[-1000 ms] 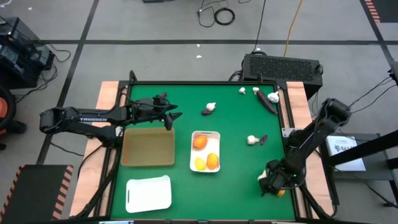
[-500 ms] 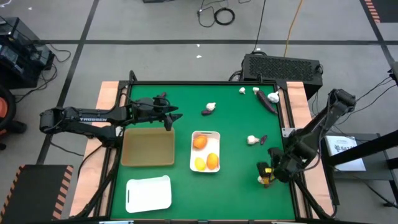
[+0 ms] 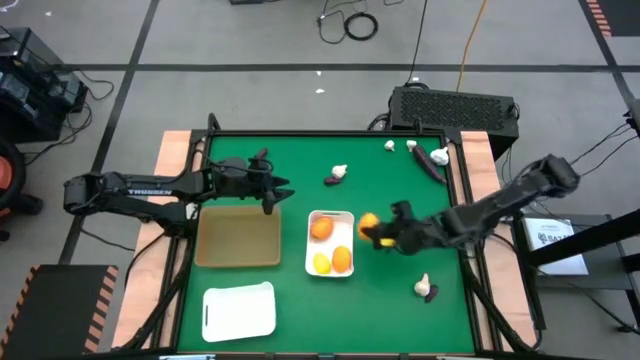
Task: Sort produce into baskets
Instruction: Put the yellow lemon into the top white bin
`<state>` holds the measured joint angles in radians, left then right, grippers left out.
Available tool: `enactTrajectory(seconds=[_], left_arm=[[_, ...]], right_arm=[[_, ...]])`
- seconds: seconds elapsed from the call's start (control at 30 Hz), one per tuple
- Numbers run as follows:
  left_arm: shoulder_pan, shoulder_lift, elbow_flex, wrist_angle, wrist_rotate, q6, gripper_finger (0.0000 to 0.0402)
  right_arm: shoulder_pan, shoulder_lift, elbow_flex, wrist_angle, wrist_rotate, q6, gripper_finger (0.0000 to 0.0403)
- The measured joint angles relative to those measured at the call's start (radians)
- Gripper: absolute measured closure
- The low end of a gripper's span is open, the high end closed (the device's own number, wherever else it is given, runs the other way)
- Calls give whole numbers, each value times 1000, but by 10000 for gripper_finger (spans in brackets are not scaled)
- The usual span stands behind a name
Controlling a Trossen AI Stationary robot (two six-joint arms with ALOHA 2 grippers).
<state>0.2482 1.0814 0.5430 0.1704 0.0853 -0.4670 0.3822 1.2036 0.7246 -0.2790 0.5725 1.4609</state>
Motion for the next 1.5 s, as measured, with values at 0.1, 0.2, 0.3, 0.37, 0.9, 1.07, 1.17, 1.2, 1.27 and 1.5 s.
enactTrajectory(seconds=[0.1,0.2,0.3,0.37,0.9,1.07,1.17,1.2,1.27,1.5], left_arm=[[6,-29,16,-107,25,-52,155],[28,-63,97,-345,8,-34,155],[43,-83,202,-604,-89,74,155],[55,-85,258,-742,-176,131,155],[434,50,309,-958,42,72,155],[467,54,309,-958,31,2,155],[465,59,309,-958,-6,-6,155],[466,65,309,-958,-13,-25,155],[467,84,309,-965,-10,-64,155],[465,165,309,-967,31,-77,155]], right_arm=[[-95,60,1,202,-14,-162,167],[-166,118,2,362,-124,-267,167],[-205,179,2,433,-226,-312,167],[-221,215,8,441,-280,-324,167],[-263,524,563,-383,-409,-562,167],[-267,600,673,-437,-426,-595,160],[-271,626,693,-421,-456,-632,149],[-275,630,694,-419,-473,-635,144],[-287,638,694,-422,-528,-629,134],[-310,649,694,-449,-582,-617,109]])
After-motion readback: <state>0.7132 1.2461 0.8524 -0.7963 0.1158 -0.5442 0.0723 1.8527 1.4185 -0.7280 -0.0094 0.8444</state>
